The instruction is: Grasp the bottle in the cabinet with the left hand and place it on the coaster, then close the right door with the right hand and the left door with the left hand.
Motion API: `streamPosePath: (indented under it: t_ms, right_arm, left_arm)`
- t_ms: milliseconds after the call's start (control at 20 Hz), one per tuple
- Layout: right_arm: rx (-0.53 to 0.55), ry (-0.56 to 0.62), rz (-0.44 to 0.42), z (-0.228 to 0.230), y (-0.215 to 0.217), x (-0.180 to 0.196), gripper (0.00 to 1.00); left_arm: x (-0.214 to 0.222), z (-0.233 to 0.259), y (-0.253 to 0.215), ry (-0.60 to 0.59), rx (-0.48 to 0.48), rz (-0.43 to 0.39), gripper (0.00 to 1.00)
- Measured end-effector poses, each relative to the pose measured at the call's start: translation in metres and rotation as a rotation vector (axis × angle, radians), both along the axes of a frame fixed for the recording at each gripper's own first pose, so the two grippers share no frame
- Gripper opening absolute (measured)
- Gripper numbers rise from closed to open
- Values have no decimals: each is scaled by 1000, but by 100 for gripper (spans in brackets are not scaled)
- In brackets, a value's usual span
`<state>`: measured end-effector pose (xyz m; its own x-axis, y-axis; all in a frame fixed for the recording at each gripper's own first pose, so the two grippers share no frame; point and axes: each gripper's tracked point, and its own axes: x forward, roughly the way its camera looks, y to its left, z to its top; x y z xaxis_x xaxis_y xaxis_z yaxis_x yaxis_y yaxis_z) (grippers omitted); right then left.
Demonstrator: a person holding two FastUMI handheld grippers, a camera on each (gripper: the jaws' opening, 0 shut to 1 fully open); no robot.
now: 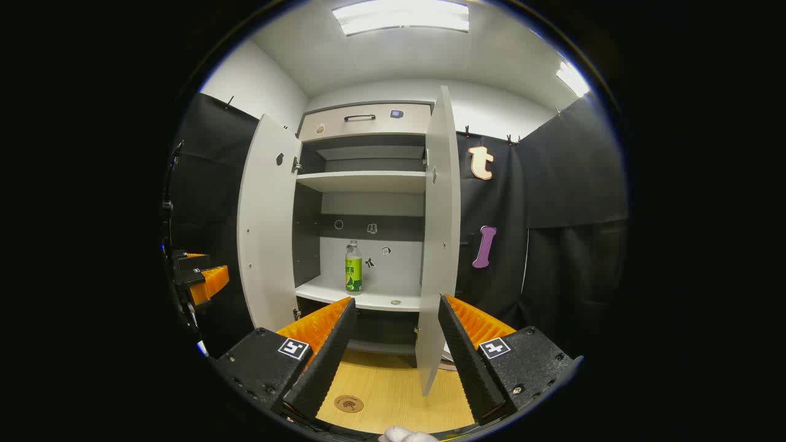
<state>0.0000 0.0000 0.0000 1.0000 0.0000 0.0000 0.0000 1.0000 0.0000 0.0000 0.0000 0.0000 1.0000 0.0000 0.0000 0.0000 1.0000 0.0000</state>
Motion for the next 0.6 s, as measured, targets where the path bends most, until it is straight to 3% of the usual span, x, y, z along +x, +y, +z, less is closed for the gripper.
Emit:
streamPosePath:
  t_ms: [600]
  right_arm:
    - [4, -6, -2, 1, -12, 32, 83]
  left_arm:
    - [7, -1, -5, 8, 4, -19, 96]
